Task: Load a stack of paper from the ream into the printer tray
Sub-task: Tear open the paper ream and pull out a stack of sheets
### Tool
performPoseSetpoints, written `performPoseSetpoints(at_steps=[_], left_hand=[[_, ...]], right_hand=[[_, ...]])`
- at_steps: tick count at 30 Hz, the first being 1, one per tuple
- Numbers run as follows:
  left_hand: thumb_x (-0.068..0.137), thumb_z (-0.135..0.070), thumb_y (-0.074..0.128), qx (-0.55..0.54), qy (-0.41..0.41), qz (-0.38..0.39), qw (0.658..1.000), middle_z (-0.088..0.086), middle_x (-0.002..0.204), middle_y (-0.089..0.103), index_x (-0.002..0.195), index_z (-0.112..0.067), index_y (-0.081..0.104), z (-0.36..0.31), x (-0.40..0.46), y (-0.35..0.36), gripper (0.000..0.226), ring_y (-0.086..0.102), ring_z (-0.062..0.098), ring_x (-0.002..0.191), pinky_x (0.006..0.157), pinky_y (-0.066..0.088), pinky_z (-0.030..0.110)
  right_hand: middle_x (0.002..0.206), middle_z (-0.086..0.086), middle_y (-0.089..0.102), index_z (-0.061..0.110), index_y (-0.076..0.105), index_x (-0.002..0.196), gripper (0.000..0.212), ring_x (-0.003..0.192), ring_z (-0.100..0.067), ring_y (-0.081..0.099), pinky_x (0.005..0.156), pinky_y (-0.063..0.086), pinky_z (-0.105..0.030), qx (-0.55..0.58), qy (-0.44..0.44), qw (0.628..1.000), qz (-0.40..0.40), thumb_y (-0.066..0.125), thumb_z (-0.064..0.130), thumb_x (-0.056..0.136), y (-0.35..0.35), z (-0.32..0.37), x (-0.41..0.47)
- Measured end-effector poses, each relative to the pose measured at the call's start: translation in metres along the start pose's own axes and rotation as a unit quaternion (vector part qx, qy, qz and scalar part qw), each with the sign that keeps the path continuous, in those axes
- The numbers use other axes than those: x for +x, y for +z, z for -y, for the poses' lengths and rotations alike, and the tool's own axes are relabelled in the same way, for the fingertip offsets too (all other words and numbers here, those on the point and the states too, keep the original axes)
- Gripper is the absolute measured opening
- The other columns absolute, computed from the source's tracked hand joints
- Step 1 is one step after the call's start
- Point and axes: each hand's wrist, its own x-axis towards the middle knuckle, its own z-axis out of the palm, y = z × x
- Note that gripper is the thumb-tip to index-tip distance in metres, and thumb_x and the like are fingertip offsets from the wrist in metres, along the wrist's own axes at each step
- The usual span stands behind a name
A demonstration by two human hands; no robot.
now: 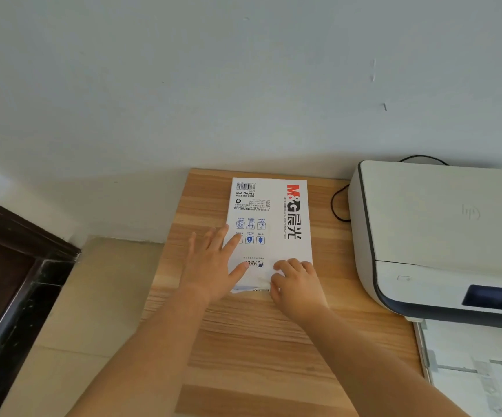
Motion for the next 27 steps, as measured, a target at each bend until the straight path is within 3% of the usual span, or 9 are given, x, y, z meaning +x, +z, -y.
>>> performPoseSetpoints(at_steps=[5, 10, 18, 22, 27], left_hand=[[0.087, -0.068, 0.021, -0.003, -0.001, 0.012, 1.000, -0.004, 0.159, 0.010, 0.148, -0.034, 0.016, -0.003, 0.001, 0.003, 0.069, 0.007, 0.020, 0.145, 0.116, 0.002, 0.054], [0.088, -0.067, 0.021, -0.017, 0.006, 0.020, 1.000, -0.004, 0.160, 0.007, 0.148, -0.035, 0.014, -0.012, 0.000, 0.006, 0.068, 0.005, 0.019, 0.146, 0.117, 0.001, 0.053], [0.089, -0.067, 0.020, -0.014, 0.020, 0.036, 0.999, -0.005, 0.161, 0.004, 0.149, -0.036, 0.011, -0.019, -0.004, 0.008, 0.067, 0.003, 0.020, 0.146, 0.117, 0.001, 0.052], [0.089, -0.066, 0.022, -0.013, 0.028, 0.041, 0.999, -0.005, 0.161, 0.004, 0.149, -0.035, 0.011, -0.023, -0.005, 0.011, 0.068, 0.002, 0.020, 0.146, 0.117, -0.001, 0.051], [0.089, -0.063, 0.029, -0.008, 0.042, 0.042, 0.998, -0.004, 0.161, 0.005, 0.149, -0.035, 0.012, -0.024, -0.007, 0.019, 0.068, 0.005, 0.021, 0.146, 0.117, 0.001, 0.051]], right_hand=[[0.094, 0.005, 0.069, 0.022, 0.070, 0.064, 0.007, 0.078, -0.021, 0.061, 0.068, 0.046, -0.036, -0.013, -0.026, 0.999, -0.025, 0.072, 0.021, 0.070, 0.006, 0.001, -0.018], [0.077, 0.006, 0.060, 0.021, 0.064, 0.059, 0.013, 0.068, -0.022, 0.053, 0.064, 0.040, -0.034, -0.022, -0.033, 0.999, -0.027, 0.074, 0.012, 0.060, 0.022, 0.010, -0.034], [0.074, 0.002, 0.057, 0.019, 0.065, 0.059, 0.014, 0.076, -0.026, 0.058, 0.064, 0.043, -0.035, -0.043, -0.019, 0.999, -0.001, 0.071, 0.009, 0.052, 0.041, 0.018, -0.061], [0.083, -0.003, 0.060, 0.016, 0.070, 0.074, 0.013, 0.090, -0.032, 0.061, 0.069, 0.046, -0.040, -0.079, -0.019, 0.996, 0.033, 0.072, 0.017, 0.061, 0.050, 0.026, -0.073], [0.089, 0.003, 0.061, 0.018, 0.070, 0.093, 0.025, 0.077, -0.023, 0.056, 0.067, 0.044, -0.038, -0.055, 0.013, 0.998, 0.014, 0.064, 0.038, 0.080, 0.047, 0.035, -0.091]])
